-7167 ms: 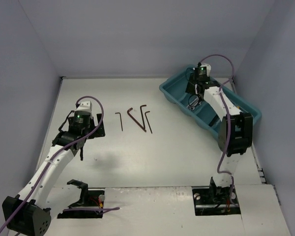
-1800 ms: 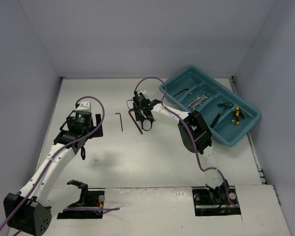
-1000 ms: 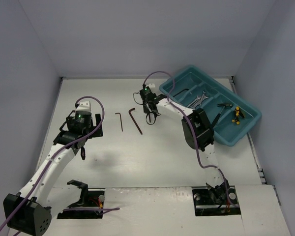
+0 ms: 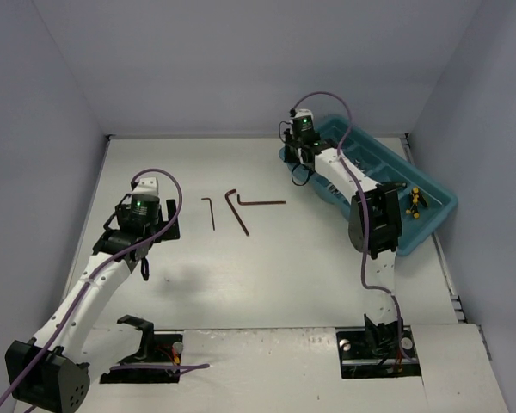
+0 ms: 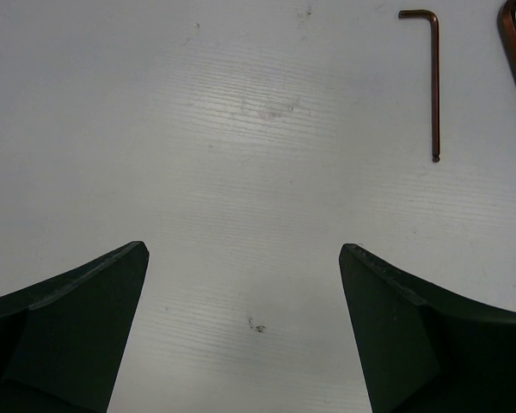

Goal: Sort the tools into containers

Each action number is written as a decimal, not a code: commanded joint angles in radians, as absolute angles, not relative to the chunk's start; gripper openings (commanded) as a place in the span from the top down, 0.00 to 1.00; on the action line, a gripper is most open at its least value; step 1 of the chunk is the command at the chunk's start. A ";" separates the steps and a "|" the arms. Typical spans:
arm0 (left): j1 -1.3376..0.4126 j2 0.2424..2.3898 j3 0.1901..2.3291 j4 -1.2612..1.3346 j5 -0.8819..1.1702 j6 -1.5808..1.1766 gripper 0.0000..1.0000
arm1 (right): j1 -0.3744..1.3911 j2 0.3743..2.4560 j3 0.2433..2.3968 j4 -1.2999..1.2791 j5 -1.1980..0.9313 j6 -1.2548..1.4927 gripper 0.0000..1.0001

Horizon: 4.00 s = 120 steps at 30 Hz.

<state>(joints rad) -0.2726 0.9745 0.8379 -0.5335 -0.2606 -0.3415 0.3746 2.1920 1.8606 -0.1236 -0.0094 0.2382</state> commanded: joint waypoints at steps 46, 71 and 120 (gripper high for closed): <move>-0.267 0.956 0.862 -0.495 -0.175 -0.321 0.09 | 0.647 1.993 1.376 -0.182 -0.091 0.018 0.59; -0.267 0.954 0.857 -0.499 -0.184 -0.318 0.09 | 0.663 2.278 1.778 -0.485 -0.104 -0.121 0.73; -0.268 0.933 0.851 -0.501 -0.214 -0.320 0.10 | 0.209 2.402 2.287 -0.317 0.118 0.610 0.82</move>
